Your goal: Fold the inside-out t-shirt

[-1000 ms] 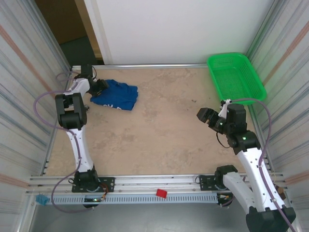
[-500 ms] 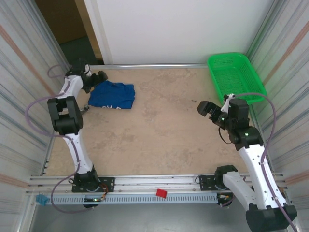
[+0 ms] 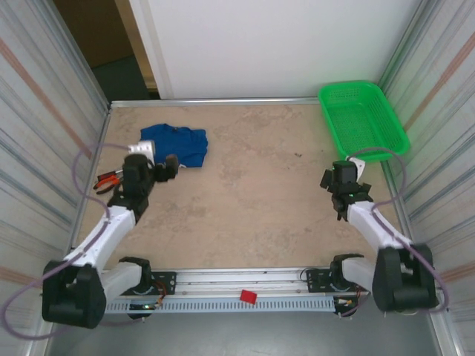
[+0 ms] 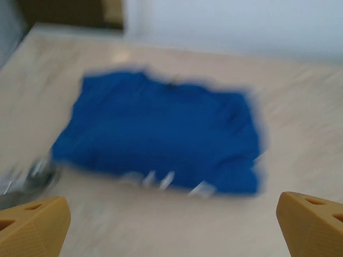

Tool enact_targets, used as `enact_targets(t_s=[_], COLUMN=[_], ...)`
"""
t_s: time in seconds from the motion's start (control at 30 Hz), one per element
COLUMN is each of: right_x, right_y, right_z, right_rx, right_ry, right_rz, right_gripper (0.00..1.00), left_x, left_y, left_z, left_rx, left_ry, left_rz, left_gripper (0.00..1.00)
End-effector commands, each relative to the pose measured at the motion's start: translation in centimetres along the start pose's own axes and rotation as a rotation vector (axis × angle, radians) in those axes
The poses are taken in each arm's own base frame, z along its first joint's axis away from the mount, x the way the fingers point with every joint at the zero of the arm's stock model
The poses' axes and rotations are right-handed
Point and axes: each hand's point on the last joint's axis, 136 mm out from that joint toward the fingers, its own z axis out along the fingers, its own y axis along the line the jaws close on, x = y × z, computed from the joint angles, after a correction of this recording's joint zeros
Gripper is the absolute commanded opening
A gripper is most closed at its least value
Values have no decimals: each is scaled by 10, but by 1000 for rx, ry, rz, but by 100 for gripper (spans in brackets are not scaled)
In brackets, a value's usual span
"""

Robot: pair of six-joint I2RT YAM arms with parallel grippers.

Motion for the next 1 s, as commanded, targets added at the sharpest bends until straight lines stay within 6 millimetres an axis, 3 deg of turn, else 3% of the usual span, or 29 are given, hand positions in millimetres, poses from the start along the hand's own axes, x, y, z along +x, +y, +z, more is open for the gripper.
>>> enact_targets(t_s=[0.0, 0.07, 0.17, 0.3, 0.4, 0.5, 0.57, 0.97], right_x=[-23, -34, -46, -55, -45, -39, -39, -39], right_y=[7, 29, 47, 47, 49, 71, 59, 64], right_z=[16, 17, 19, 30, 37, 41, 46, 47], right_rx=[22, -106, -237, -337, -361, -414, -417, -395], right_ry=[-109, -198, -263, -262, -383, -294, -273, -268], right_rz=[-74, -101, -110, -17, 23, -77, -13, -44], right_gripper=[99, 99, 99, 99, 99, 99, 99, 99], left_x=[-20, -18, -4, 5, 2, 16, 22, 21], left_y=[30, 30, 39, 36, 31, 20, 13, 14], left_z=[7, 21, 37, 47, 55, 64, 73, 73], left_rx=[-144, -140, -82, -20, 28, 60, 60, 74], left_ry=[-129, -125, -103, -115, -127, -158, -127, -118], left_rz=[31, 146, 109, 99, 76, 112, 163, 146], left_gripper=[99, 99, 99, 99, 99, 99, 99, 99])
